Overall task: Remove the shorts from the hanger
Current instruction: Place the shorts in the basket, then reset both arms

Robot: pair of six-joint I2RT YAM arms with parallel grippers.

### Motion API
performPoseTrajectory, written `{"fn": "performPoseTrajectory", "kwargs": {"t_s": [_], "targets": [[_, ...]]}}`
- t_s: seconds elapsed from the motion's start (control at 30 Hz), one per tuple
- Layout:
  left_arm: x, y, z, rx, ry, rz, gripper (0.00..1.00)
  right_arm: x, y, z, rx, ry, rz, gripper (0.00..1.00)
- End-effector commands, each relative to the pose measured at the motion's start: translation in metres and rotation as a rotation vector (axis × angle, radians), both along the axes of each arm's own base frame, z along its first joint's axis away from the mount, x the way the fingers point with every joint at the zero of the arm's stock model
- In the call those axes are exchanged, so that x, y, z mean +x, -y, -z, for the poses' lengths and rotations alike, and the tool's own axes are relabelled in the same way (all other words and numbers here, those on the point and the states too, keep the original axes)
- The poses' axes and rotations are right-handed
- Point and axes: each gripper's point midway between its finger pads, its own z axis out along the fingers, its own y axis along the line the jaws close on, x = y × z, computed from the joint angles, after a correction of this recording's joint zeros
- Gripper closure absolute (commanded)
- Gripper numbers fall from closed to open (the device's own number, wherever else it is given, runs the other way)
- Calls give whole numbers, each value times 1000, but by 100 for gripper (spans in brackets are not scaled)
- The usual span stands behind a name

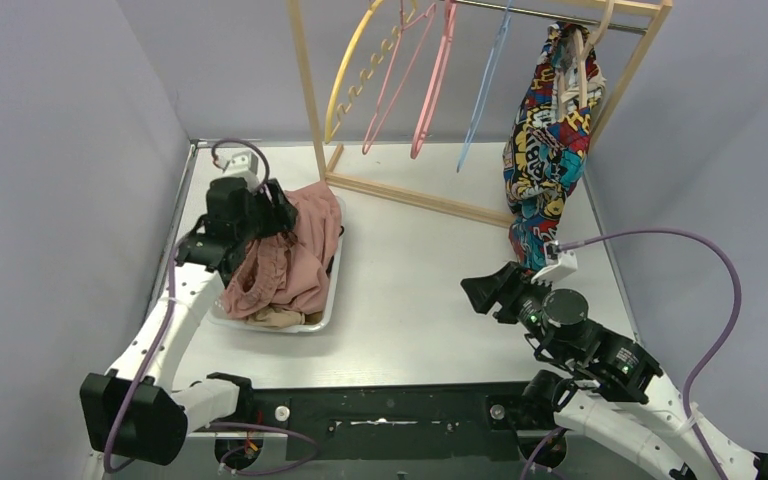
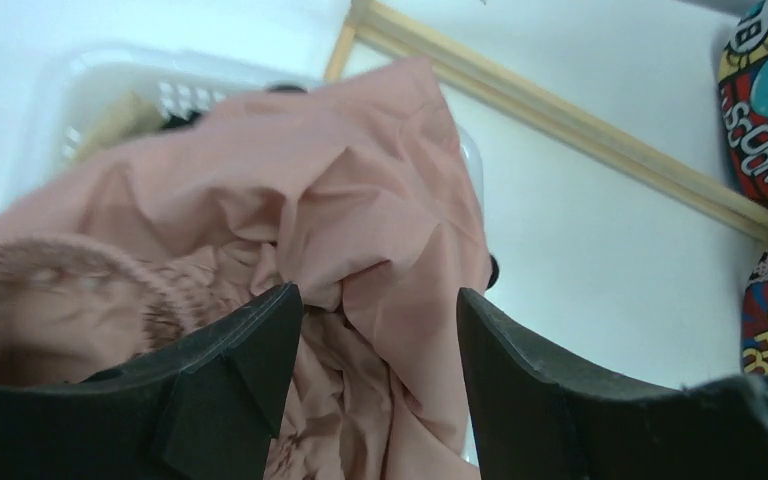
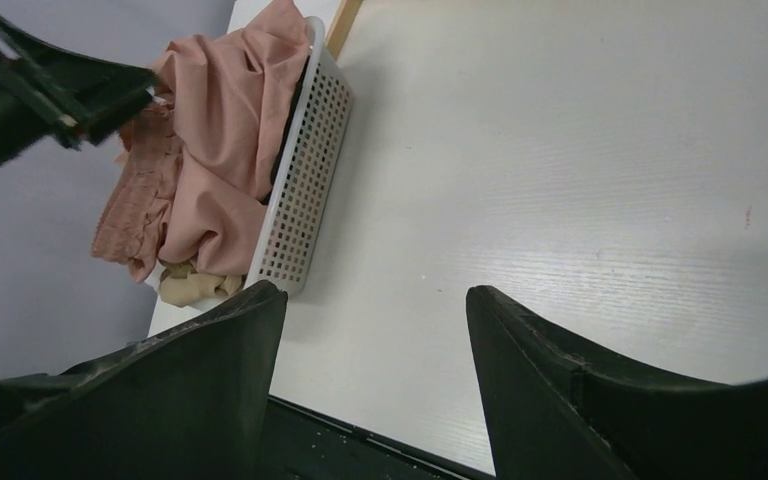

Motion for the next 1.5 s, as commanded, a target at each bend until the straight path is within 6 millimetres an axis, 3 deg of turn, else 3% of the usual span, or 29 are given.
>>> {"fn": "performPoseTrajectory", "kwargs": {"t_s": [0.0,0.13,0.17,0.27,0.5,0.6,0.77,0.93,1.17,1.23,1.3,1.47], "targets": [[-3,24,80,-151,-110,45,43,1,-16,-32,45,90,-74,32],[-36,24,165,-172,-342,14,46,-4,-22,-49,34,119,-140,32],[-42,23,175,-167,-373,8,46,-7,-23,-53,33,127,-157,32],[-51,12,178,-123,-396,-23,47,-10,-21,-60,30,142,-174,31],[-30,3,97,-62,-211,-12,43,-6,-13,-55,-13,142,-138,30],[-22,-2,56,-50,-116,-27,23,-2,-13,-58,-41,155,-130,30],[-20,-11,-7,-55,29,-77,18,15,-11,-76,-147,209,-103,19],[-25,-29,-61,-37,161,-153,18,47,-2,-101,-338,266,-4,13],[-41,-60,-108,56,260,-265,17,81,20,-150,-514,360,190,9],[-47,-70,-119,83,282,-299,17,84,29,-160,-494,370,260,4],[-53,-77,-128,91,305,-331,17,84,35,-163,-460,377,301,1],[-63,-79,-135,83,334,-336,16,77,25,-155,-366,366,255,2]]}}
